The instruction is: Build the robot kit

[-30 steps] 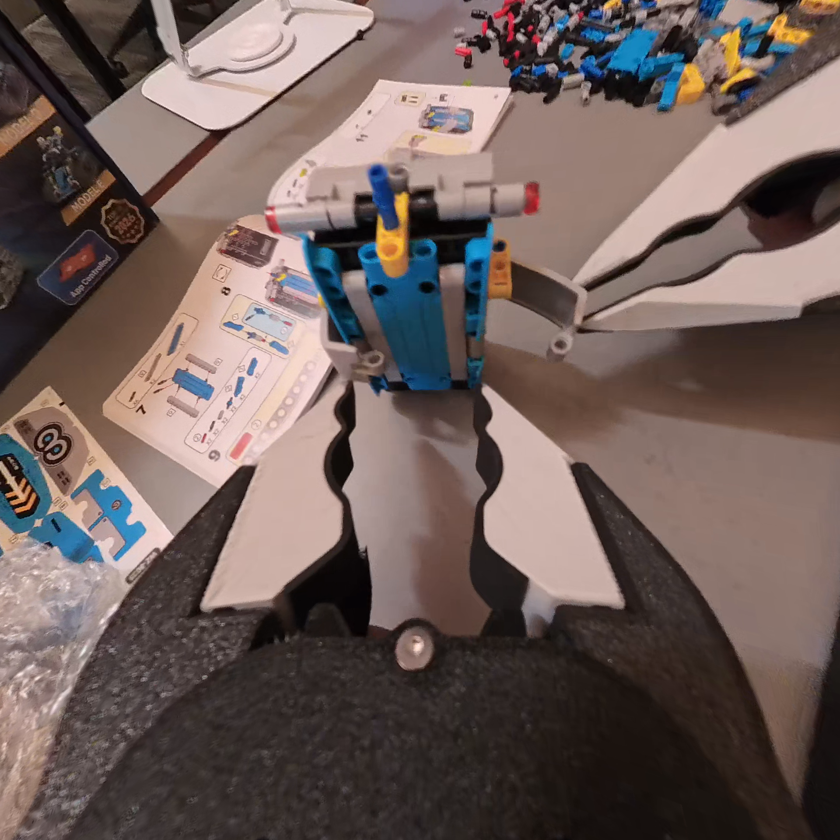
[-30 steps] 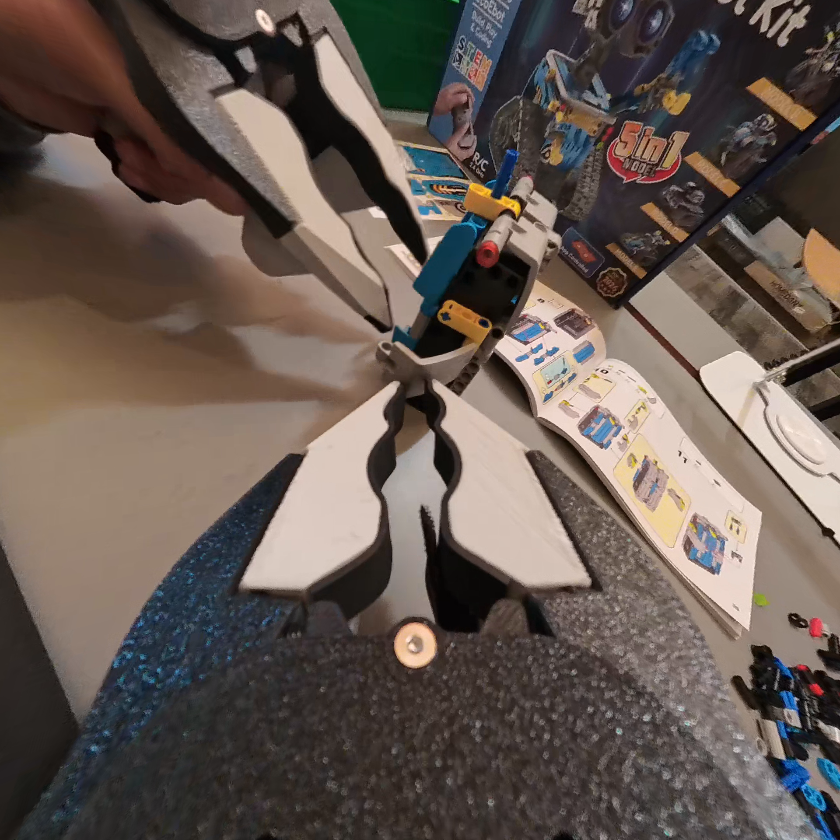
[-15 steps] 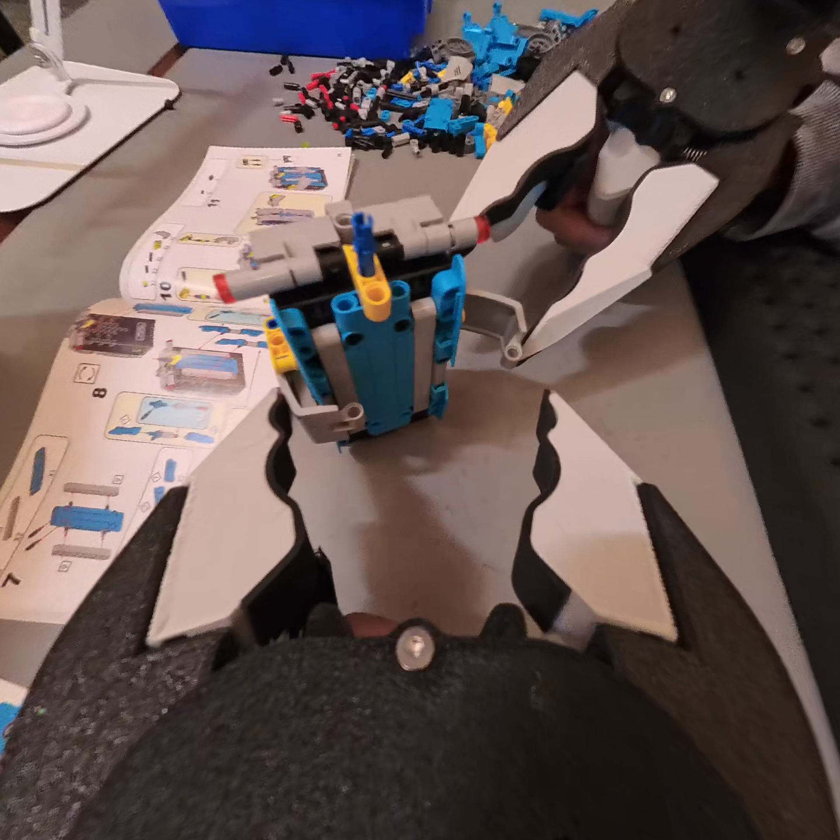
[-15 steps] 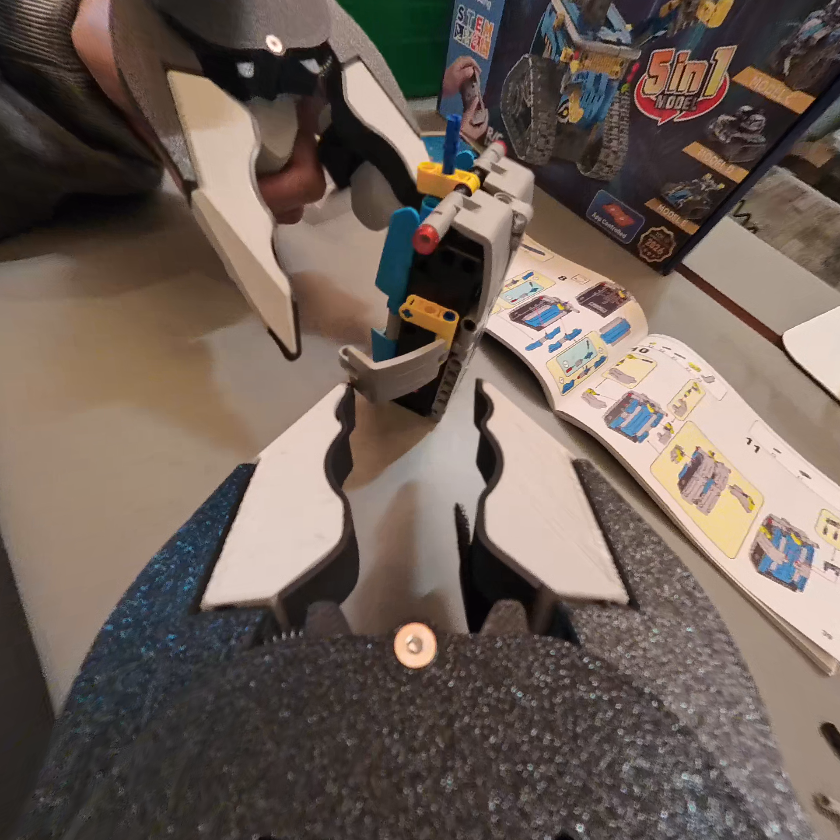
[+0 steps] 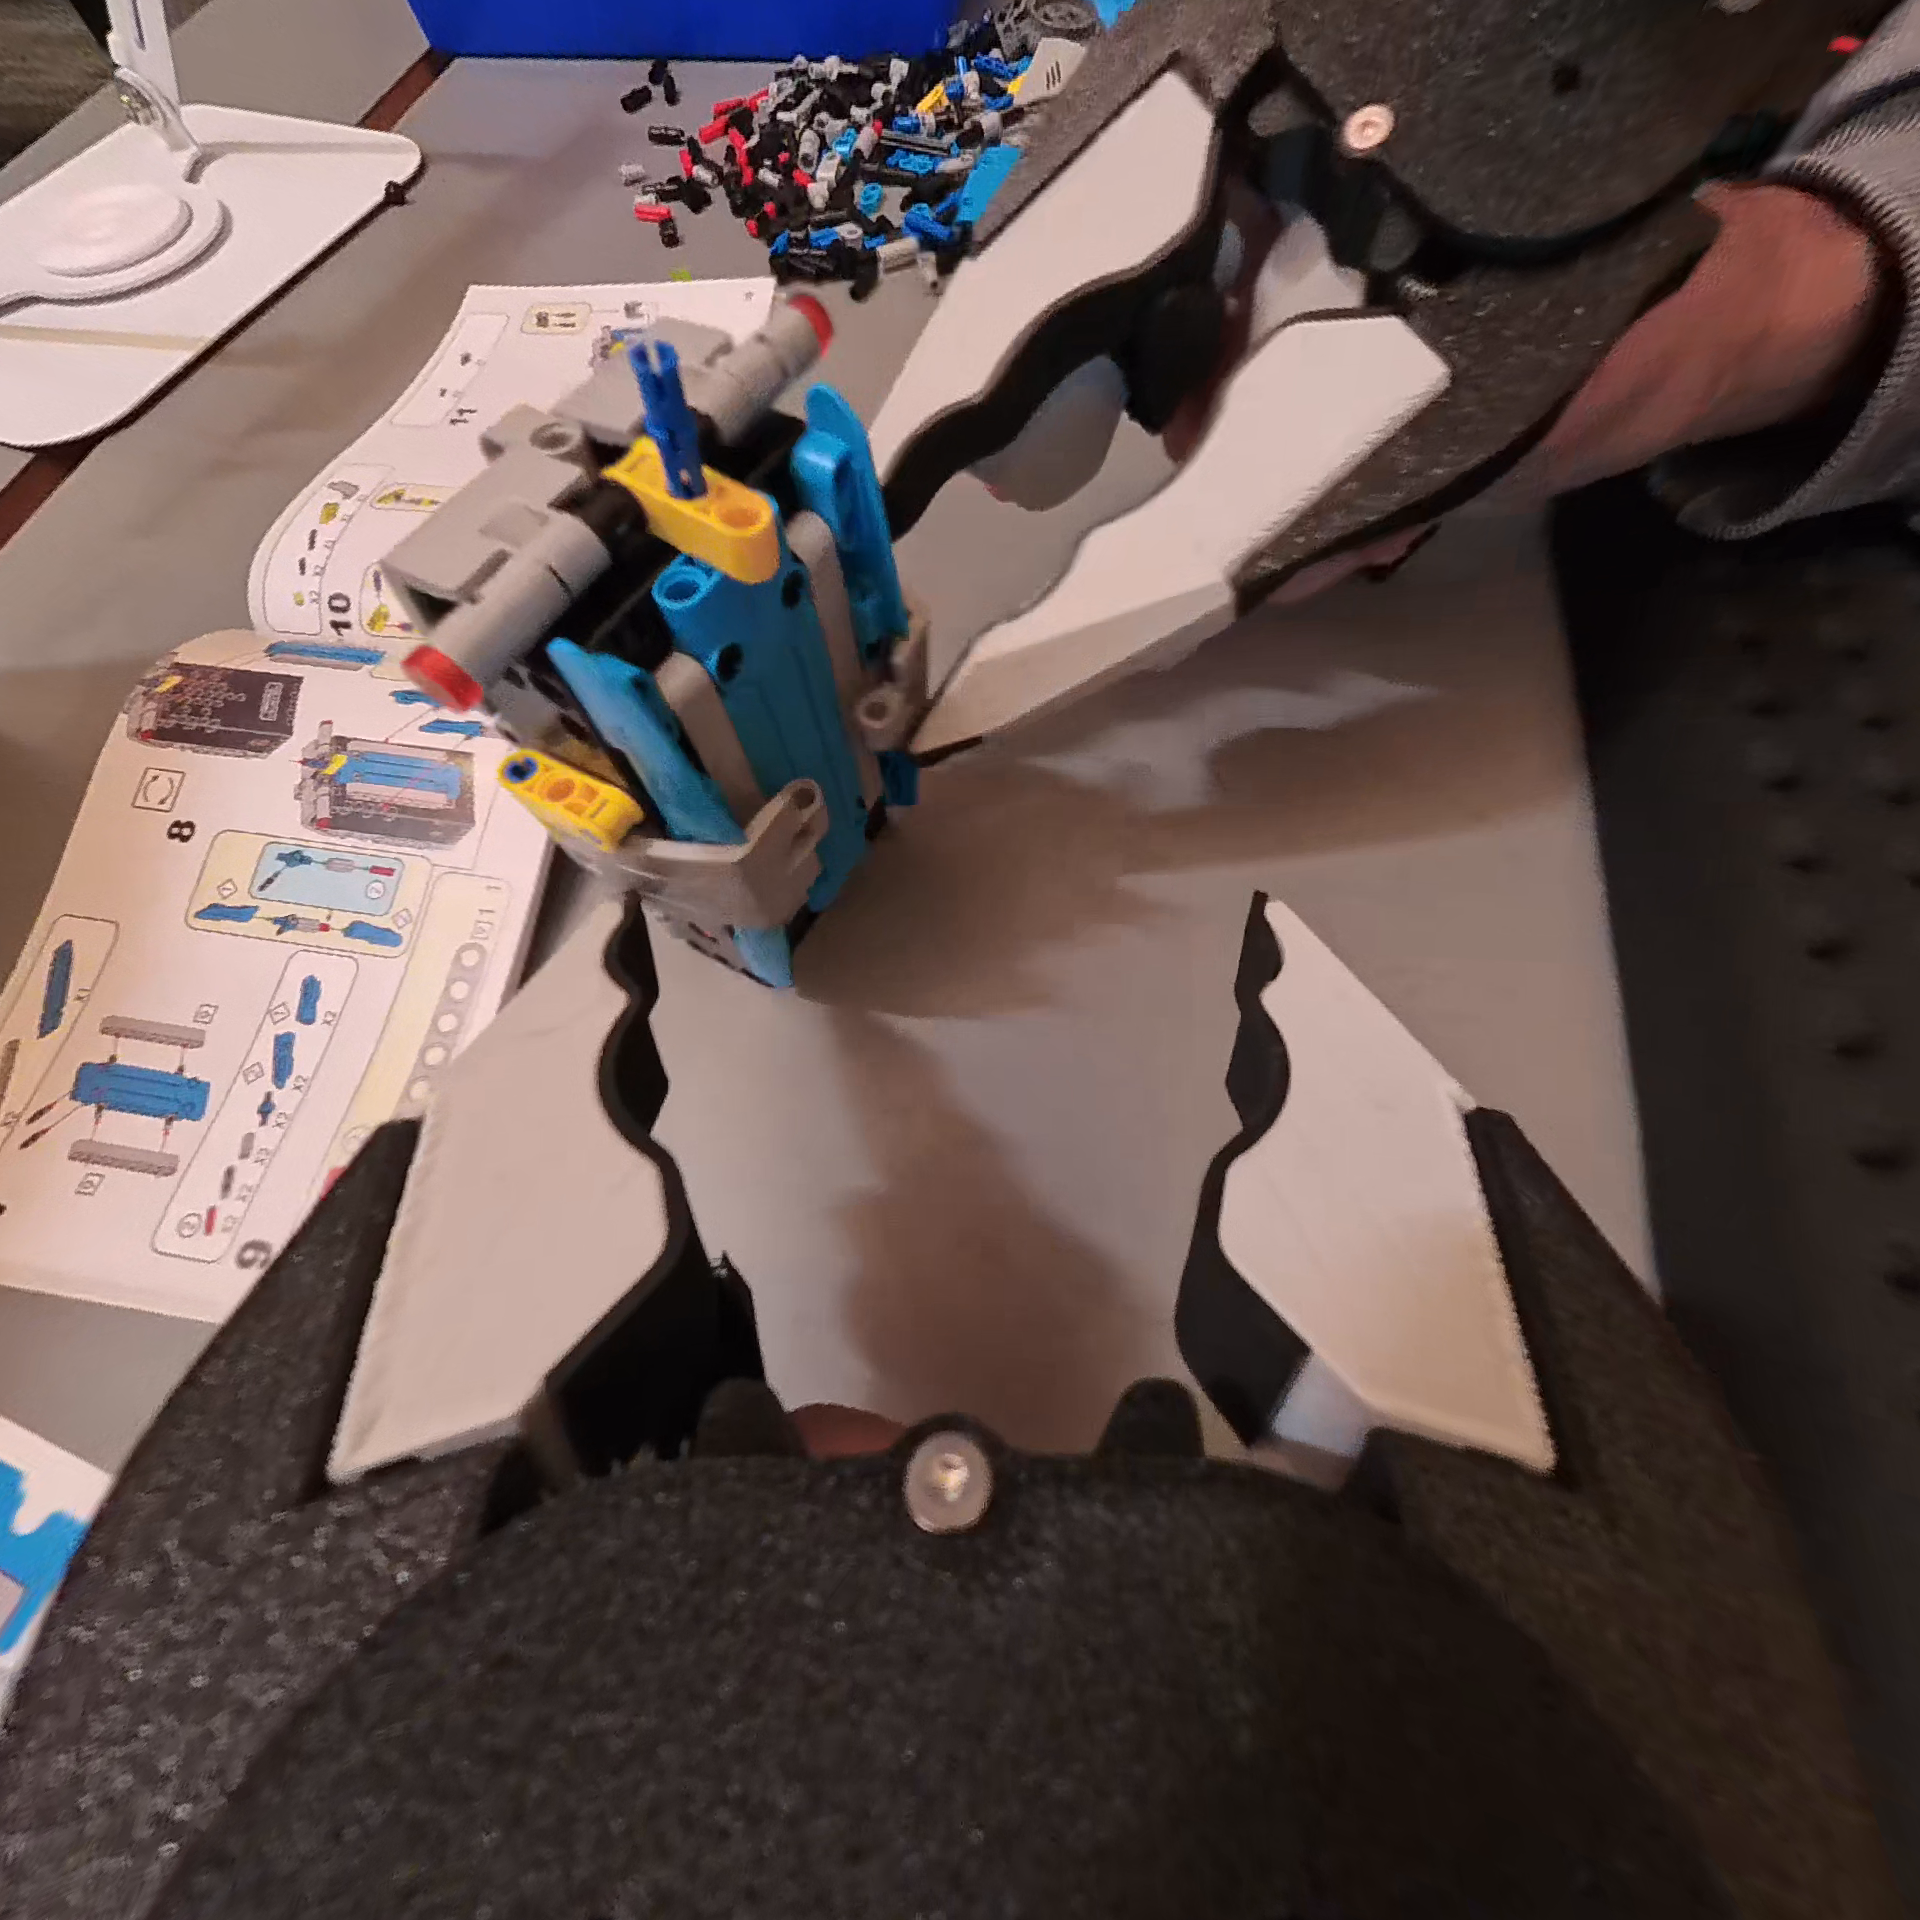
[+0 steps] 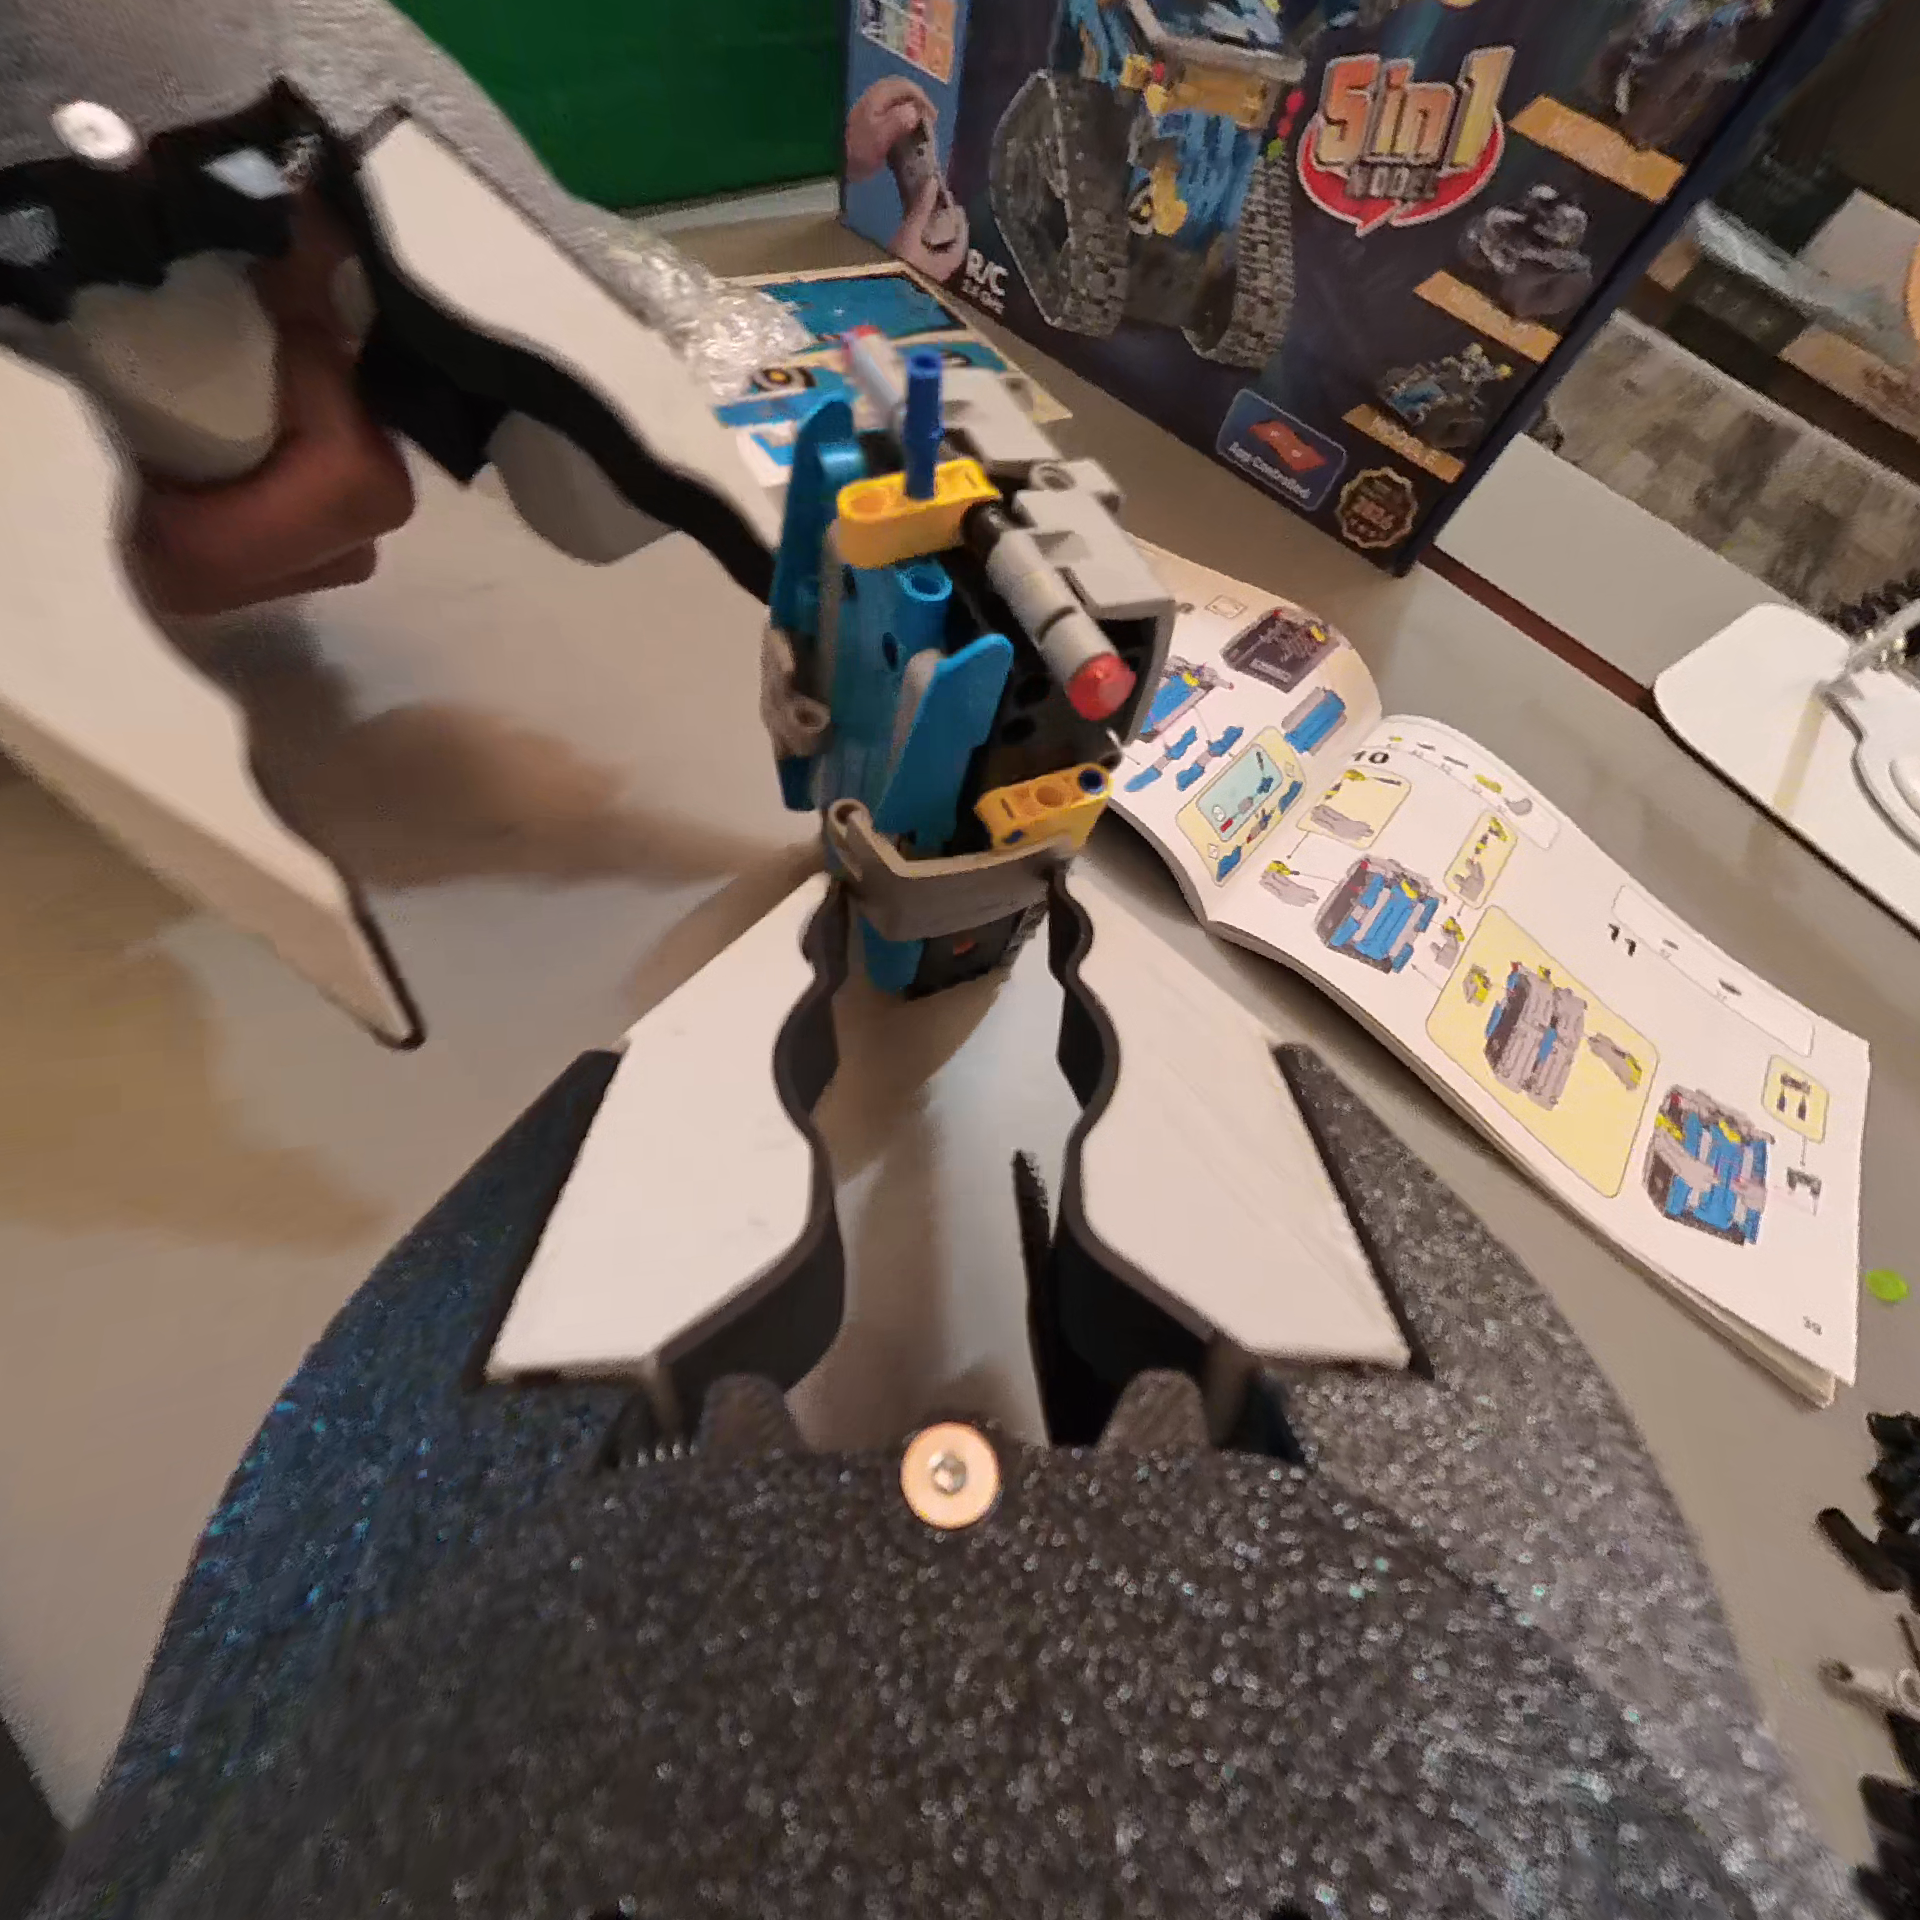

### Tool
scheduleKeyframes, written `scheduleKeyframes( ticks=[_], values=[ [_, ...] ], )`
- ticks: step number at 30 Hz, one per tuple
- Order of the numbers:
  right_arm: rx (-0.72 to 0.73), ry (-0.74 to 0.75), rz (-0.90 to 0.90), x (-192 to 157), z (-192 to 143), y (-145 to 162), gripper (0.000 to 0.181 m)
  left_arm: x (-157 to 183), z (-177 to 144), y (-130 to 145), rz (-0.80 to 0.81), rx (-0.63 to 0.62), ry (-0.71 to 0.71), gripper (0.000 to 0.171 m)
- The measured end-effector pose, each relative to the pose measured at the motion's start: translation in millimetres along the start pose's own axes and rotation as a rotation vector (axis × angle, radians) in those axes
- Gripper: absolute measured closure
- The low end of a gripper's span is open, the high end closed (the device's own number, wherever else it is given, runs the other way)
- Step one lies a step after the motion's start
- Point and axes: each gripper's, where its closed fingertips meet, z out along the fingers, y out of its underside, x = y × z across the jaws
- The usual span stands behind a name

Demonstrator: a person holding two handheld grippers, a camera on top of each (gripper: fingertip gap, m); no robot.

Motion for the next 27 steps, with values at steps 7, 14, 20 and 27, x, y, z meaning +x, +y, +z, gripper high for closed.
scheduleKeyframes(
  ticks=[7,14,20,27],
  values=[
    [-0.009,0.046,0.056,5,2,0,0.141,6,0,2,0.019,0.016,-0.026,0.070],
    [0.033,-0.111,0.076,-6,-19,11,0.132,-25,-16,4,-0.080,0.115,-0.056,0.100],
    [0.012,-0.145,0.125,-3,-16,18,0.140,-37,-16,0,-0.064,0.139,-0.131,0.108],
    [0.051,-0.168,0.135,-6,-17,11,0.146,-44,-8,4,-0.076,0.091,-0.181,0.117]
  ],
)
